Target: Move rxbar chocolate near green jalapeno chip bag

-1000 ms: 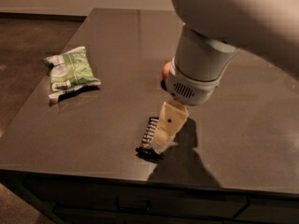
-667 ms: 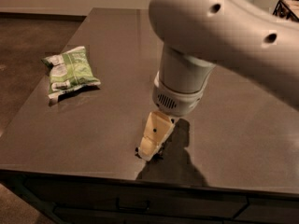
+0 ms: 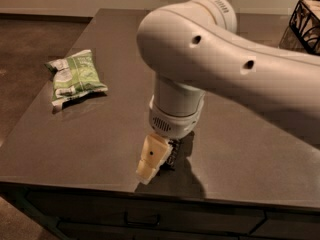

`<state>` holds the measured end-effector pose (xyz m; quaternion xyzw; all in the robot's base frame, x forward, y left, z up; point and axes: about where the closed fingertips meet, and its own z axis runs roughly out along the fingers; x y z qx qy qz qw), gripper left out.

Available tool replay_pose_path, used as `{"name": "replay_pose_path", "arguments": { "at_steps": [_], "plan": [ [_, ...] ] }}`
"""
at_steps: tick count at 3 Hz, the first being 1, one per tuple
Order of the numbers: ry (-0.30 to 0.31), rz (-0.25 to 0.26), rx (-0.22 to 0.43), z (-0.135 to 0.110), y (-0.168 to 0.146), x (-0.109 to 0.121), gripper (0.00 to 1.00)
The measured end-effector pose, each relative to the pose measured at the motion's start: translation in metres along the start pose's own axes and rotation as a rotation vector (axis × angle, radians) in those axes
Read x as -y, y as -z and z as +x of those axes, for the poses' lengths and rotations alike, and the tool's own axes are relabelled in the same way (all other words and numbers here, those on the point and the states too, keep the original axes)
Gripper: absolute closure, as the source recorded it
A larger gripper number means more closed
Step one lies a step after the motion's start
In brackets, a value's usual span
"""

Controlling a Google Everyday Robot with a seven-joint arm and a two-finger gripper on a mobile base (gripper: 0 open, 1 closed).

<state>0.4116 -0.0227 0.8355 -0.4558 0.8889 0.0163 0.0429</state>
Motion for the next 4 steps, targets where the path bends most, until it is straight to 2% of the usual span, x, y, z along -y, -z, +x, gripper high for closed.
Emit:
{"name": "replay_pose_path", "arguments": {
  "at_steps": [1, 2, 4],
  "plan": [
    [-0.004, 0.003, 0.0, -0.009, -0.009, -0.004, 0.0],
    [-0.009, 0.011, 0.001, -0.017, -0.015, -0.003, 0.15],
    [-0.009, 0.03, 0.013, -0.021, -0.01, 0.005, 0.61]
  ]
}}
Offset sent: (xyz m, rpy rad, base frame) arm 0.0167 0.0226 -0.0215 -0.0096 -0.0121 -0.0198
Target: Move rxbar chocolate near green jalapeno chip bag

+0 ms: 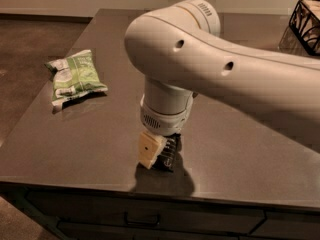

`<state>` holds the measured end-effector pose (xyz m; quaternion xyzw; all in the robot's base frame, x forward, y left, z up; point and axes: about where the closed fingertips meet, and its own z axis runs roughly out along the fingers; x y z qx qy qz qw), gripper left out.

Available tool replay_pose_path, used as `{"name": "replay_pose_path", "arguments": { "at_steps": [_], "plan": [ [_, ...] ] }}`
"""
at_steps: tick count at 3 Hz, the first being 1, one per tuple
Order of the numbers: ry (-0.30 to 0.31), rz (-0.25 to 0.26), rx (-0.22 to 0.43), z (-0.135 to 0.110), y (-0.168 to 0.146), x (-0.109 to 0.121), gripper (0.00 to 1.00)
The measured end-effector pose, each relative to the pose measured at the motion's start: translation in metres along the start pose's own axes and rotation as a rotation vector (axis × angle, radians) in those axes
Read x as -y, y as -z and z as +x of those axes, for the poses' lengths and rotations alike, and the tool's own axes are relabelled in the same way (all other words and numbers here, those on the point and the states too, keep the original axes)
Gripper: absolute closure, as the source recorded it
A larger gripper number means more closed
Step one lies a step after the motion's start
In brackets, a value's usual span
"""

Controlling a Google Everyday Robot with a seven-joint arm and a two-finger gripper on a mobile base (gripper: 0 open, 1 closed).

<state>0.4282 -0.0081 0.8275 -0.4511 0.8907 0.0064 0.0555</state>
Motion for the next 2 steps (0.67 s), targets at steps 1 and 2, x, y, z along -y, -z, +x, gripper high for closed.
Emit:
{"name": "replay_pose_path", "arguments": {
  "at_steps": [1, 2],
  "plan": [
    [0.0, 0.0, 0.0, -0.0005, 0.0045, 0.0003, 0.85],
    [0.0, 0.0, 0.0, -0.0006, 0.0045, 0.0003, 1.0]
  ]
}}
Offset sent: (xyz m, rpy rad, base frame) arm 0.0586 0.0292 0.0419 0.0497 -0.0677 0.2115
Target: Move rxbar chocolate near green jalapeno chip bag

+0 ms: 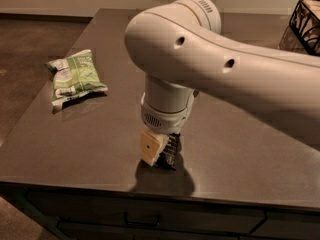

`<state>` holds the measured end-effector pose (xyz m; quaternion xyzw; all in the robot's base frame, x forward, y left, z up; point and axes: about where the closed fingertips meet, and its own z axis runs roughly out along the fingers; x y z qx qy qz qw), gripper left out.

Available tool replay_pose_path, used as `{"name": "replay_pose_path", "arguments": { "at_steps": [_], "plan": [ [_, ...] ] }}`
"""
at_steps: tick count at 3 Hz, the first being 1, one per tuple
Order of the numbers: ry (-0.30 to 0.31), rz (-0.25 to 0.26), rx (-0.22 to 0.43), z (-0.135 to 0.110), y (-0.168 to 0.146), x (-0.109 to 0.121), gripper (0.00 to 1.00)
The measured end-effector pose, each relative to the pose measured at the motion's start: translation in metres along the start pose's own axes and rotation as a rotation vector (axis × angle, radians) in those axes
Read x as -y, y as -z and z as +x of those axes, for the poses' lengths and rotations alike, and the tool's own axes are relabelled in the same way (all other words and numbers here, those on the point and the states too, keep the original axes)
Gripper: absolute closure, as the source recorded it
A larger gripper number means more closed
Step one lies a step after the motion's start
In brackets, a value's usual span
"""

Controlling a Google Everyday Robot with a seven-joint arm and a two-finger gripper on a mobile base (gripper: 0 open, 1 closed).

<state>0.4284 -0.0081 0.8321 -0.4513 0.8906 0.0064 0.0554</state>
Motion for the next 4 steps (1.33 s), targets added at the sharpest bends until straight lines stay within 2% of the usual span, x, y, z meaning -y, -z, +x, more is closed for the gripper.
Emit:
{"name": "replay_pose_path", "arguments": {
  "at_steps": [1, 2, 3, 4],
  "plan": [
    [0.102, 0.005, 0.05, -0.036, 0.015, 0.005, 1.0],
    [0.226, 0.01, 0.106, -0.084, 0.03, 0.001, 1.0],
    [0.301, 0.013, 0.129, -0.12, 0.032, -0.003, 1.0],
    [0.342, 0.02, 0.151, -0.149, 0.028, -0.005, 0.84]
  ]
}}
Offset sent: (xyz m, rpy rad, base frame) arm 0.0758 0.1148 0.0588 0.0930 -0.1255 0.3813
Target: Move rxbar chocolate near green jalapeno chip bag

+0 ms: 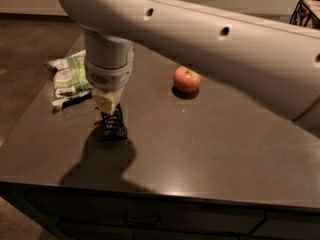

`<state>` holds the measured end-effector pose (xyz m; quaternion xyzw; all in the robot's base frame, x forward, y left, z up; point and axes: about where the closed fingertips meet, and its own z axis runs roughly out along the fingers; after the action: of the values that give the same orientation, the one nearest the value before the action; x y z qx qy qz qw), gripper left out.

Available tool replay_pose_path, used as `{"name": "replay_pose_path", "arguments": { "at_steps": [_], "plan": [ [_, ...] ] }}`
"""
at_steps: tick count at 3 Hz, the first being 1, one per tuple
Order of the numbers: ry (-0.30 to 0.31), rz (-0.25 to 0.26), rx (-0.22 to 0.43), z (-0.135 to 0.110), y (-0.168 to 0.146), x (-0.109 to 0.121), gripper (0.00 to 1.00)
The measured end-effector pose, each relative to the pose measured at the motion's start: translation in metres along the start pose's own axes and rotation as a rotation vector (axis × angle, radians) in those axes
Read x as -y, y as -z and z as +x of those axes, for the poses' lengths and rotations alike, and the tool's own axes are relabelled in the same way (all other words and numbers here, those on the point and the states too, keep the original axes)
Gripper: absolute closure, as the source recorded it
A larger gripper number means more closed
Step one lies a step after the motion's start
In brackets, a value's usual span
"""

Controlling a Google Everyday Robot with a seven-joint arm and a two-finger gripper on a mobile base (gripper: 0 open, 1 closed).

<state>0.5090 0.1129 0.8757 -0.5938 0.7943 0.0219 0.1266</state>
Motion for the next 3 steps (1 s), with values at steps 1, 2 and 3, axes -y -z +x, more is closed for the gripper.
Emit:
{"name": "replay_pose_path", "arguments": {
  "at_steps": [1, 2, 3],
  "plan": [
    [0.02, 0.007, 0.021, -0.025, -0.005, 0.009, 0.6],
    [0.041, 0.018, 0.043, -0.05, -0.005, 0.017, 0.37],
    [0.058, 0.021, 0.071, -0.069, -0.001, 0.024, 0.13]
  ]
}}
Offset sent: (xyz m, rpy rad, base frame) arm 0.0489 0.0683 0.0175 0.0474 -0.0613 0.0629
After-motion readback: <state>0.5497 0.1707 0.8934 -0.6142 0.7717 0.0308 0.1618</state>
